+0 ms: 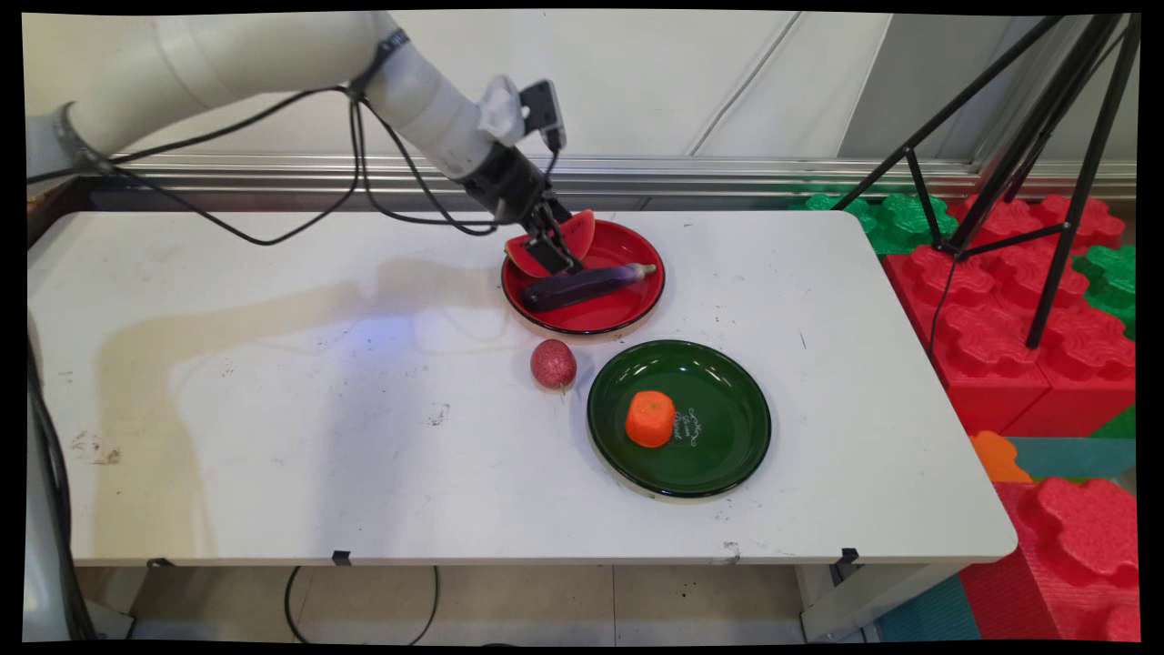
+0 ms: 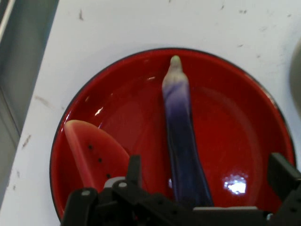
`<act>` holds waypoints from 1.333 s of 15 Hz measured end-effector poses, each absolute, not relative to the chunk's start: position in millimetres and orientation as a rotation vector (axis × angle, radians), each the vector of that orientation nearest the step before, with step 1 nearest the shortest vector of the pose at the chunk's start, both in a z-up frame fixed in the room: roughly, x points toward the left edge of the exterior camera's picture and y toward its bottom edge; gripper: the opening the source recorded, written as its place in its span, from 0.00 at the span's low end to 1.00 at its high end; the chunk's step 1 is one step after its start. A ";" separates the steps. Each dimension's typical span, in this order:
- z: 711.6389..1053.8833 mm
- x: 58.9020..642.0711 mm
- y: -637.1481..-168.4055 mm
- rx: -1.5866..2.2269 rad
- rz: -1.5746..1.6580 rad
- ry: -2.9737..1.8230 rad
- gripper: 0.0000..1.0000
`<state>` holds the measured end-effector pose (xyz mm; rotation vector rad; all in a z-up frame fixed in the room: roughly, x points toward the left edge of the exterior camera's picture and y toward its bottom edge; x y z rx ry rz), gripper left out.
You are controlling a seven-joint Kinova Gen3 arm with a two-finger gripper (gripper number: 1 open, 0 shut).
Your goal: Pick up the eggplant from the red plate
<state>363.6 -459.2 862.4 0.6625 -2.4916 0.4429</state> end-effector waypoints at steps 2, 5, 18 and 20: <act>849.4 356.9 -469.7 0.675 0.439 -2.518 1.00; 831.4 349.1 -484.2 0.694 0.428 -2.553 1.00; 793.7 334.1 -516.1 0.714 0.371 -2.614 0.00; 792.8 333.1 -518.1 0.711 0.364 -2.616 0.00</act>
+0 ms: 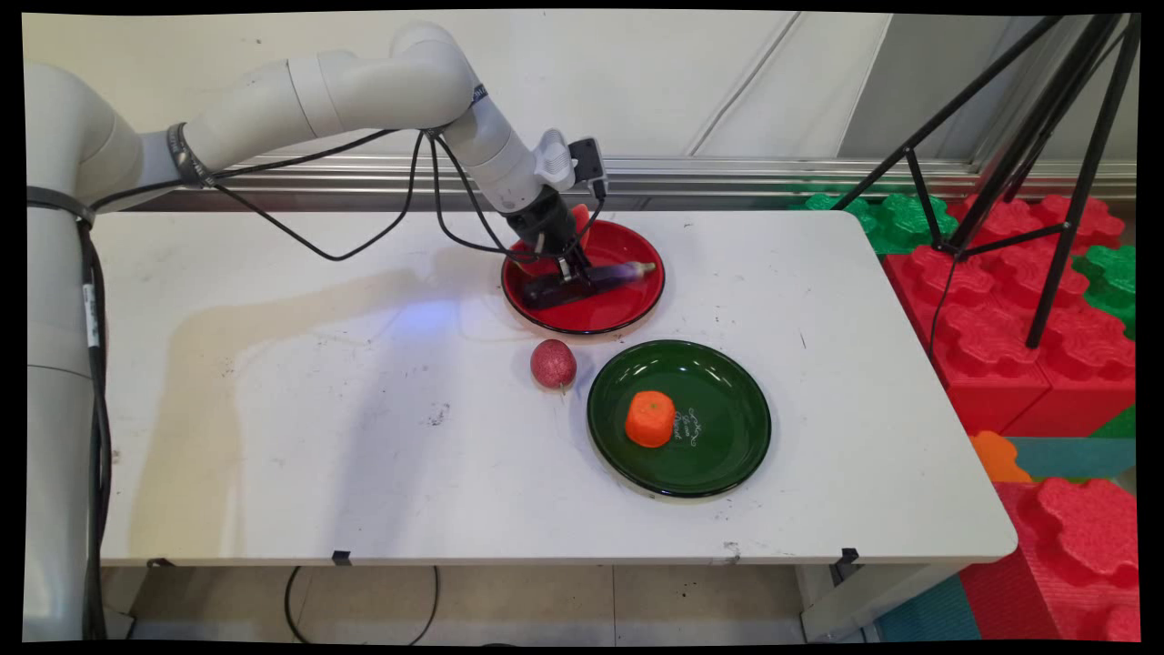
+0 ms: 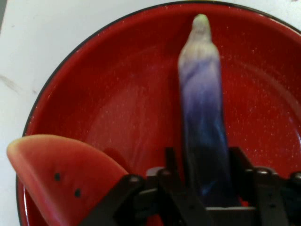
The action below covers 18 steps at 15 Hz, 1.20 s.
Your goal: Pick up the eggplant from the red plate, then place the picked object on the table
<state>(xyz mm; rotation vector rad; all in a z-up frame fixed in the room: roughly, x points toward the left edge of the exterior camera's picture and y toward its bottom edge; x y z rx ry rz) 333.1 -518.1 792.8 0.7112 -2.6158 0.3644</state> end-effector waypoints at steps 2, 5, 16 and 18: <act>792.9 332.9 -519.0 0.708 0.358 -2.616 0.00; 794.2 332.7 -519.2 0.705 0.352 -2.616 0.00; 819.5 344.3 -504.8 0.694 0.369 -2.566 0.00; 828.1 349.7 -497.9 0.685 0.376 -2.552 0.00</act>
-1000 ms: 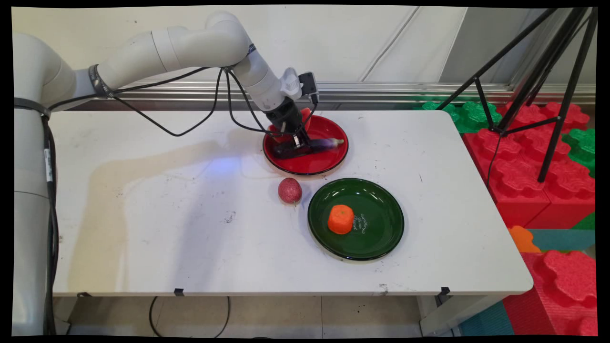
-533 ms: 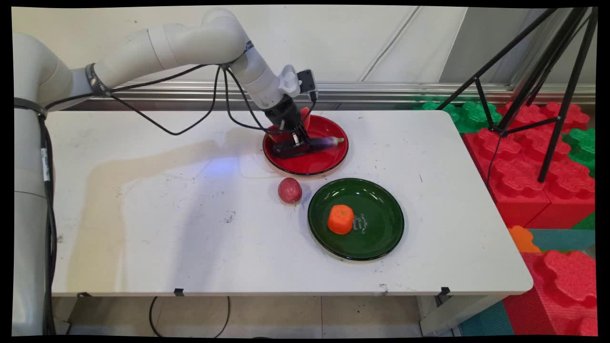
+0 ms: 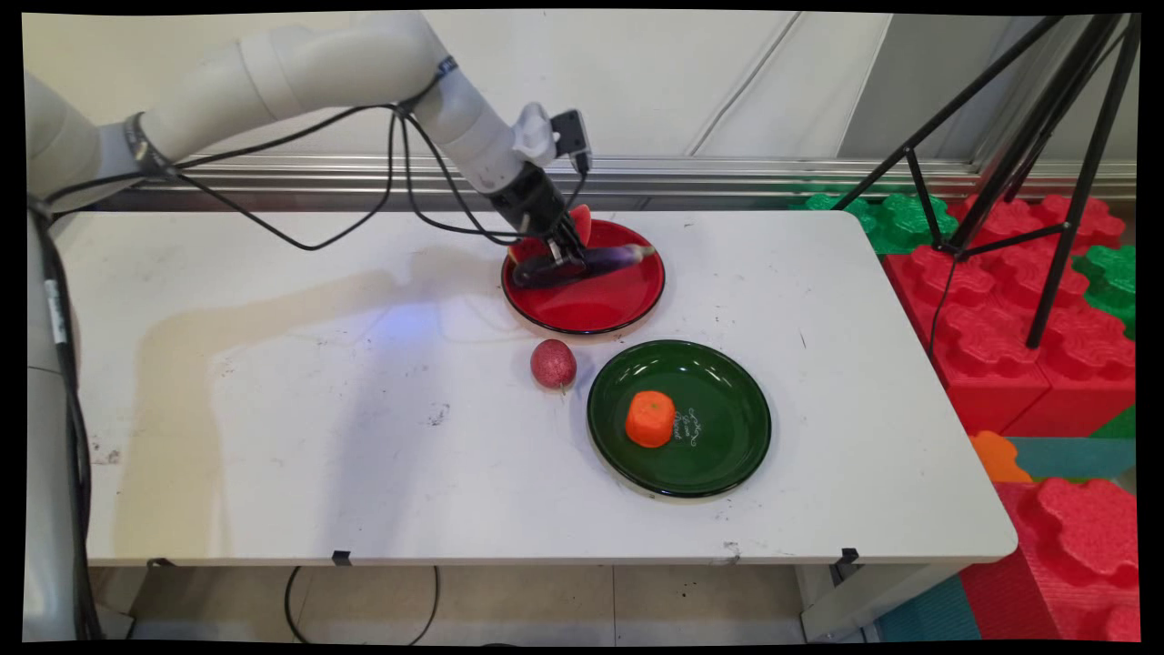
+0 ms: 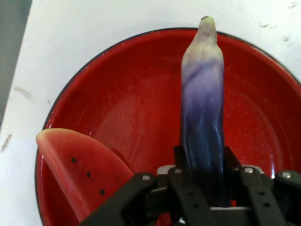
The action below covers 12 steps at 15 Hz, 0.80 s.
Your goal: Place the picked object on the table
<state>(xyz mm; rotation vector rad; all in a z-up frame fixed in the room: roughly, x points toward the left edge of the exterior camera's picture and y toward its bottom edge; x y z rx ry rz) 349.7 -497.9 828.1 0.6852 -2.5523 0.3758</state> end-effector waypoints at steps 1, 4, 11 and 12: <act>833.5 353.4 -493.3 0.679 0.379 -2.545 0.00; 847.2 363.0 -480.5 0.661 0.382 -2.526 0.00; 886.5 397.5 -435.7 0.622 0.371 -2.485 0.00; 891.2 404.0 -427.7 0.618 0.366 -2.486 0.00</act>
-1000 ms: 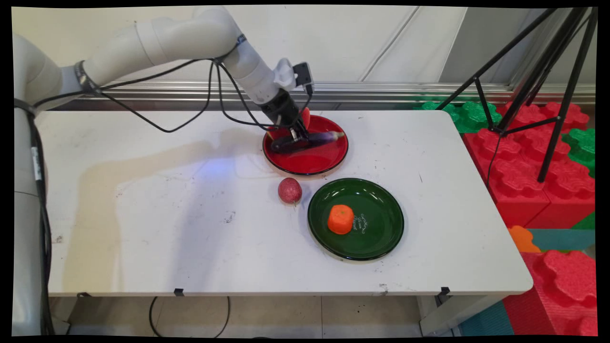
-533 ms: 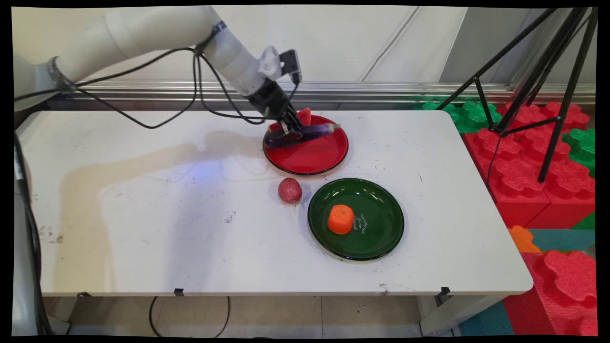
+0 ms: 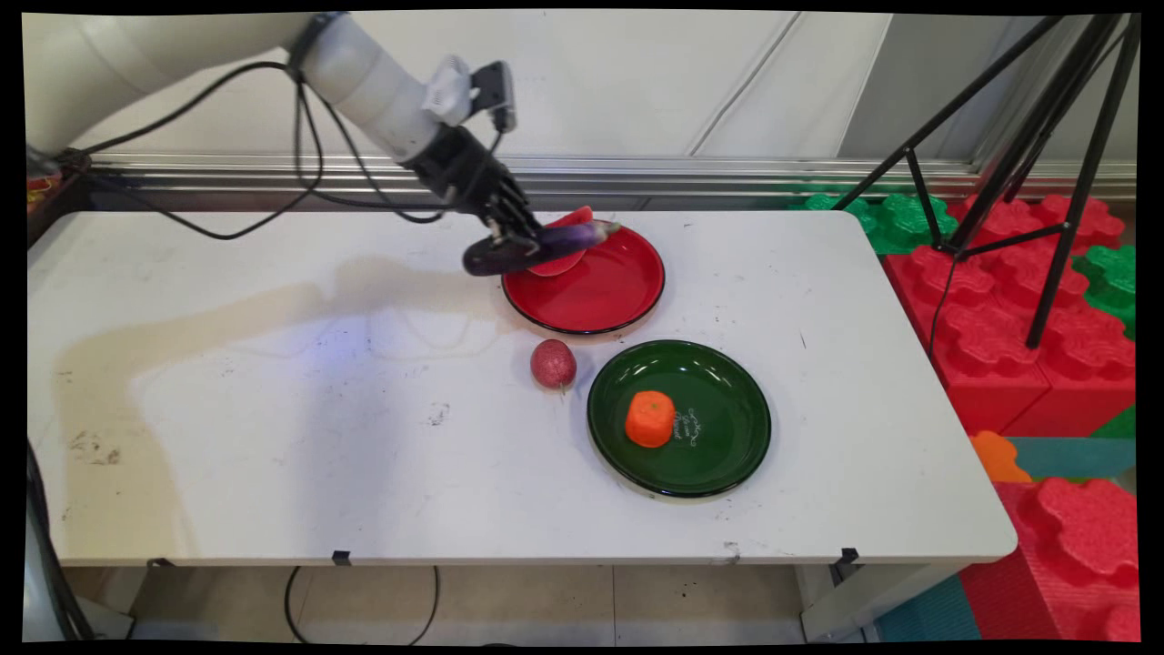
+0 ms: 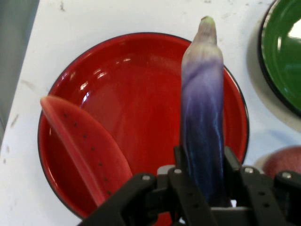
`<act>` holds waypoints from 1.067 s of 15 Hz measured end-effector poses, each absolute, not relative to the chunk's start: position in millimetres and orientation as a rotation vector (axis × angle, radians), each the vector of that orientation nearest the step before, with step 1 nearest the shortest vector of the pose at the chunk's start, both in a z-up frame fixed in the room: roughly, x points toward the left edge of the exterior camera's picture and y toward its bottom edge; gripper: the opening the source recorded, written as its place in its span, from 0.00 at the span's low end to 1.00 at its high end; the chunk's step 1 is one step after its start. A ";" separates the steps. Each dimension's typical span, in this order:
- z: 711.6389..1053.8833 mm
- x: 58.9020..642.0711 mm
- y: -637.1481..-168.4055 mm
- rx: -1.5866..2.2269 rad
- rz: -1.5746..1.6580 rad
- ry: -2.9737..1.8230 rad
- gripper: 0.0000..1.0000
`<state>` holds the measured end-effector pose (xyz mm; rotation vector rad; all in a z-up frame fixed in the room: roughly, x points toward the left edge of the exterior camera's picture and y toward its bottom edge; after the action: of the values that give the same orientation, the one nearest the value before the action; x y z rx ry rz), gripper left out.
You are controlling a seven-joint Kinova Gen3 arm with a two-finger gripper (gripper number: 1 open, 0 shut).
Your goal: Place the picked object on the table
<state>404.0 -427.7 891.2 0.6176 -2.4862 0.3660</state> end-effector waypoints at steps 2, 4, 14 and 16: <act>896.5 413.8 -415.4 0.612 0.356 -2.494 0.00; 899.9 424.2 -403.0 0.611 0.346 -2.504 0.00; 878.9 471.6 -351.0 0.625 0.266 -2.619 0.00; 867.4 473.6 -348.0 0.623 0.249 -2.640 0.00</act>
<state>473.6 -348.0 867.4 0.6232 -2.6398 0.2494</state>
